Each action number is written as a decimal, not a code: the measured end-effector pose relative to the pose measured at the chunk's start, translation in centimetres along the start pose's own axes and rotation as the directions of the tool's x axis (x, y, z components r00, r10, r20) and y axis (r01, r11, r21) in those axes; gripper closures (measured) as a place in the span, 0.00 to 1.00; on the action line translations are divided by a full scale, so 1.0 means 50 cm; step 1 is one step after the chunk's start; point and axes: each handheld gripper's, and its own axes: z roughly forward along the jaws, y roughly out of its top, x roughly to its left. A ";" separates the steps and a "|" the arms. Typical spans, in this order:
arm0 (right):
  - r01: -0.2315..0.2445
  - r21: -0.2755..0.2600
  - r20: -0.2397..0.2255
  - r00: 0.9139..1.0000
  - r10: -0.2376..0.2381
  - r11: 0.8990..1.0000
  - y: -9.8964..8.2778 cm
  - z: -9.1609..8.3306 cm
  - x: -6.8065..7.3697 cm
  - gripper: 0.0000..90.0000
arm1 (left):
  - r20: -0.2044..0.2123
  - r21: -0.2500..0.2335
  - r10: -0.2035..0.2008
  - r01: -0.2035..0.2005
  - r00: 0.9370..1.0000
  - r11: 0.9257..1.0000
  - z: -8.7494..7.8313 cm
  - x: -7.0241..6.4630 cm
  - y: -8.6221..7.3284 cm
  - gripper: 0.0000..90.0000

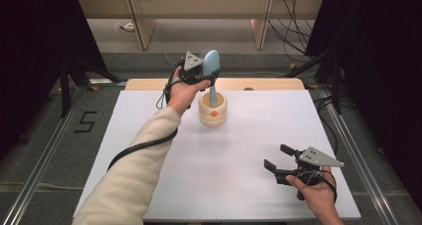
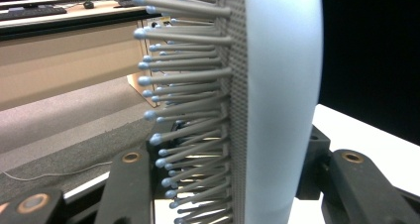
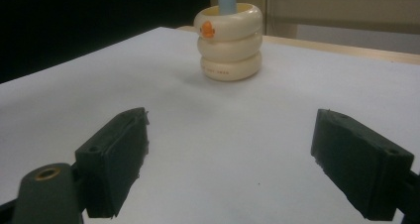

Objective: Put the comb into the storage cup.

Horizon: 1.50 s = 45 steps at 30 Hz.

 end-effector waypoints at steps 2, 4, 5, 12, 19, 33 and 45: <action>0.003 0.001 -0.001 1.000 -0.003 1.000 0.000 0.001 0.000 0.18 | -0.001 0.000 -0.002 0.002 1.000 1.000 0.001 0.001 -0.001 0.55; 0.002 0.000 -0.001 1.000 -0.002 1.000 -0.001 0.001 -0.001 0.18 | -0.001 -0.002 -0.006 0.006 1.000 1.000 0.002 0.002 -0.003 0.55; 0.002 -0.001 -0.001 1.000 -0.002 1.000 -0.001 0.001 0.000 0.18 | -0.002 -0.001 -0.006 0.006 1.000 1.000 0.002 0.002 -0.003 0.55; 0.006 -0.001 -0.002 1.000 -0.006 1.000 -0.001 0.001 0.000 0.18 | -0.002 0.000 -0.007 0.007 1.000 1.000 0.006 0.000 -0.008 0.55; 0.004 0.001 -0.001 1.000 -0.004 1.000 -0.001 0.001 -0.002 0.18 | 0.001 0.000 -0.015 0.015 1.000 1.000 0.011 0.001 -0.014 0.55; 0.002 0.000 0.000 1.000 -0.002 1.000 -0.001 0.001 -0.001 0.18 | -0.002 0.006 -0.020 0.020 1.000 1.000 0.014 0.004 -0.024 0.55; 0.002 0.000 -0.002 1.000 -0.002 1.000 -0.002 0.002 -0.001 0.18 | -0.001 0.007 -0.023 0.023 1.000 1.000 0.018 0.003 -0.028 0.55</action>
